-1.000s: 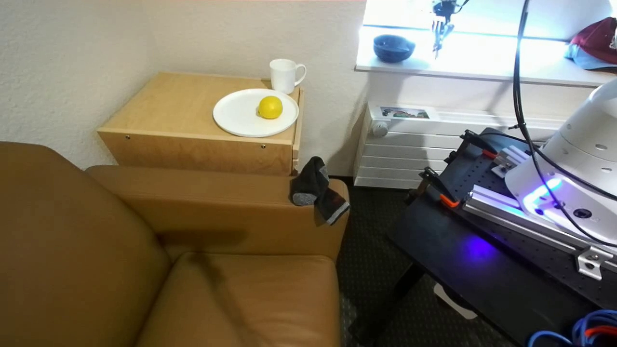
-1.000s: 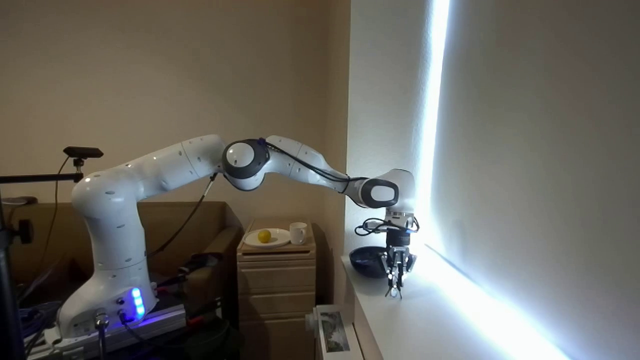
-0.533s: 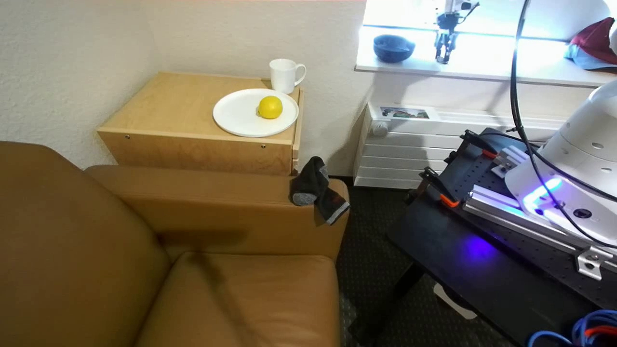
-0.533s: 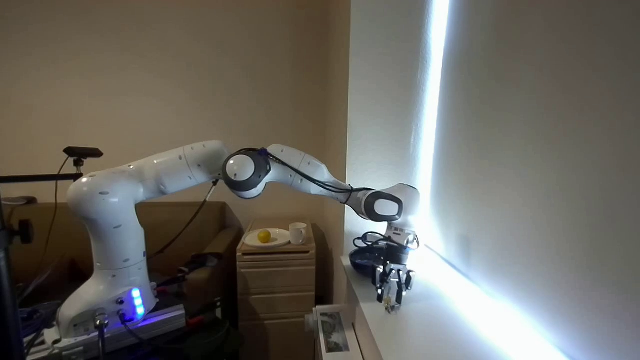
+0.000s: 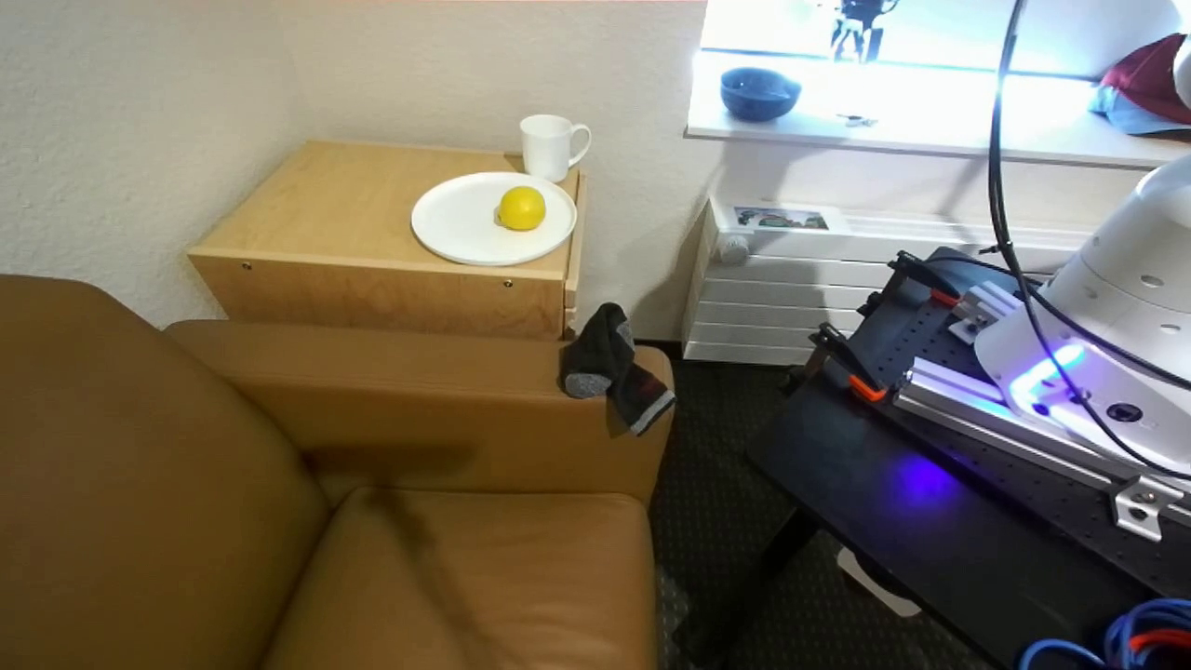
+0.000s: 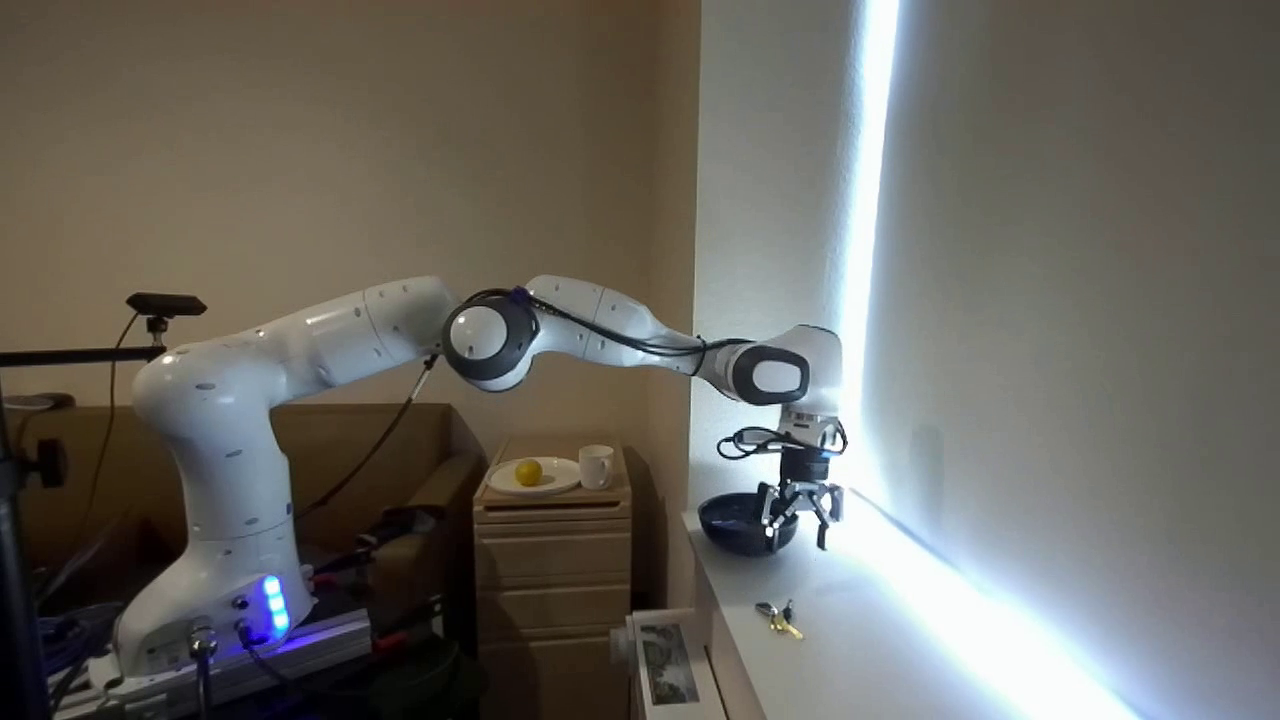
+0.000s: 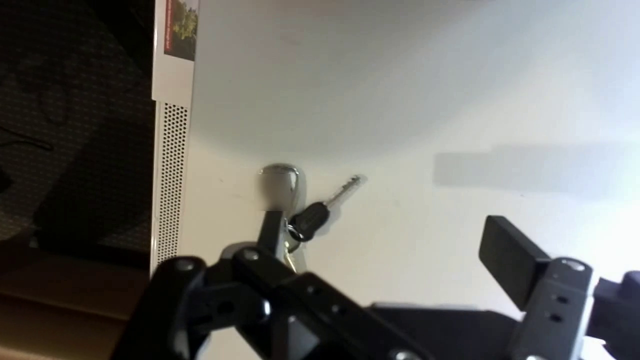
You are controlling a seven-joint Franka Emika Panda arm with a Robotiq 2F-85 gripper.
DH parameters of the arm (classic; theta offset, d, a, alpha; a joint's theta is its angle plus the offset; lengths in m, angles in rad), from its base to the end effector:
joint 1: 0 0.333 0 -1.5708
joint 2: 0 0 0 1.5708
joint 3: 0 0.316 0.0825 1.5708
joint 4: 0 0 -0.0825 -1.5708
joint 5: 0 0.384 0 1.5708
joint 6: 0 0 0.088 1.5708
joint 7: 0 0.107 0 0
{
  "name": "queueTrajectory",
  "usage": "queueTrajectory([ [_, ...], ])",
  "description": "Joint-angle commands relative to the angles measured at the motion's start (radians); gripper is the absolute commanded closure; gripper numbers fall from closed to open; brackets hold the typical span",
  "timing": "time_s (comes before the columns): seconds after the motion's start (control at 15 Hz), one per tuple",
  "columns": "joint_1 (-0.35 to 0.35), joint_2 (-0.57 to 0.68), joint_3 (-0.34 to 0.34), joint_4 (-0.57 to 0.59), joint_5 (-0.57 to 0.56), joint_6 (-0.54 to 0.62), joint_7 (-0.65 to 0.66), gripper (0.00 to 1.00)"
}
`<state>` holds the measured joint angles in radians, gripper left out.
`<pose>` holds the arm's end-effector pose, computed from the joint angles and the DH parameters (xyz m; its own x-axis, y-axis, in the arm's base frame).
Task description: Remove the key holder from the bowl and put it on the shelf
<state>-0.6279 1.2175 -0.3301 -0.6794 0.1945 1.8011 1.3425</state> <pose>0.5716 -0.5533 0.2216 -0.5415 -0.8341 0.1052 -0.8301 0.5503 0.0903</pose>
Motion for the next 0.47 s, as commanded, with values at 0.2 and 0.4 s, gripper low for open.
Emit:
queueTrajectory([
  [0.2,-0.013,-0.163,0.050,-0.044,0.039,-0.020,-0.167,0.00],
  [0.4,-0.004,-0.132,0.027,0.009,0.030,-0.005,-0.143,0.00],
])
